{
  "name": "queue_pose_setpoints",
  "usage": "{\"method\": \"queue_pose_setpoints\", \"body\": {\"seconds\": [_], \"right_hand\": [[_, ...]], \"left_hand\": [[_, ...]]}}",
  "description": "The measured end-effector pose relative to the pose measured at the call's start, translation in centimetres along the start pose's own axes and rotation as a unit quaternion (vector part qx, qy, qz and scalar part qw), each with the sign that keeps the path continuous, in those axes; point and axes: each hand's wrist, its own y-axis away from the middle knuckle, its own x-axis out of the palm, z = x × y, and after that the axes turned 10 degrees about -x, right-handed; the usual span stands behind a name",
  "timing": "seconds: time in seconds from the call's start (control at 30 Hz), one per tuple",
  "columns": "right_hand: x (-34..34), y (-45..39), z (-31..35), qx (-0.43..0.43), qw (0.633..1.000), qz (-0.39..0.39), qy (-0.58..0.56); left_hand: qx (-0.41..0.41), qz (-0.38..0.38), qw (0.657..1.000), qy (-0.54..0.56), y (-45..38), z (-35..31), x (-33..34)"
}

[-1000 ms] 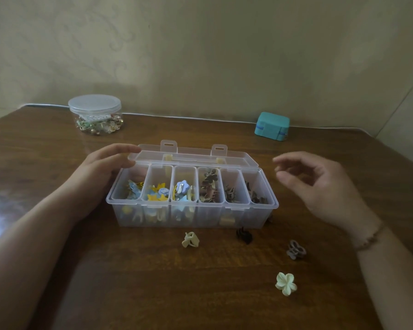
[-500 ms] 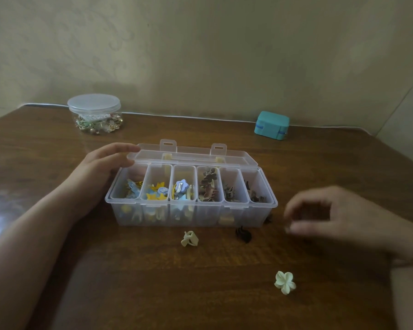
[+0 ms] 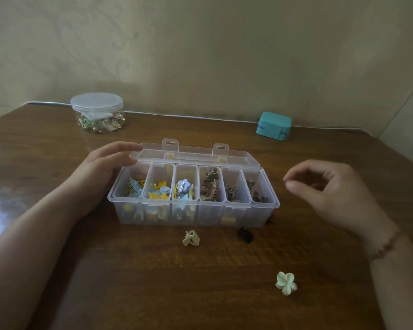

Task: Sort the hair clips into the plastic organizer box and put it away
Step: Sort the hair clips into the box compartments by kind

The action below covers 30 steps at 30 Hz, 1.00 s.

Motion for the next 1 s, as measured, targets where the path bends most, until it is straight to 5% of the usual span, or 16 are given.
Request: {"method": "queue_pose_setpoints", "body": {"seconds": [0.17, 0.33, 0.43, 0.5, 0.63, 0.77, 0.9, 1.0], "right_hand": [[1.3, 0.4, 0.1, 0.042, 0.958, 0.272, 0.079], [1.2, 0.4, -0.2, 0.021, 0.978, 0.171, 0.116], [0.5, 0.0, 0.3, 0.015, 0.998, -0.063, 0.012], [1.0, -0.4, 1.2, -0.016, 0.986, -0.147, -0.071], [2.8, -0.4, 1.8, -0.051, 0.997, -0.049, -0.023], [1.2, 0.3, 1.8, -0.084, 0.985, -0.109, -0.108], [-0.3, 1.9, 1.9, -0.162, 0.976, 0.074, -0.129], [0.0, 2.1, 2.3, -0.099, 0.964, 0.230, -0.088]], "left_hand": [[0.000, 0.008, 1.000, -0.003, -0.1, 0.1, -0.2], [0.002, 0.003, 1.000, 0.006, -0.2, 0.1, 0.0], [0.002, 0.001, 1.000, 0.002, -0.1, 0.0, 0.0], [0.002, -0.003, 1.000, -0.007, -0.1, 0.0, 0.0], [0.003, -0.006, 1.000, -0.016, 0.1, -0.1, 0.1], [-0.003, -0.005, 1.000, -0.004, 0.1, -0.2, 0.2], [-0.002, -0.003, 1.000, -0.013, 0.0, -0.1, 0.0], [-0.004, -0.001, 1.000, -0.008, -0.1, -0.1, -0.1]]}}
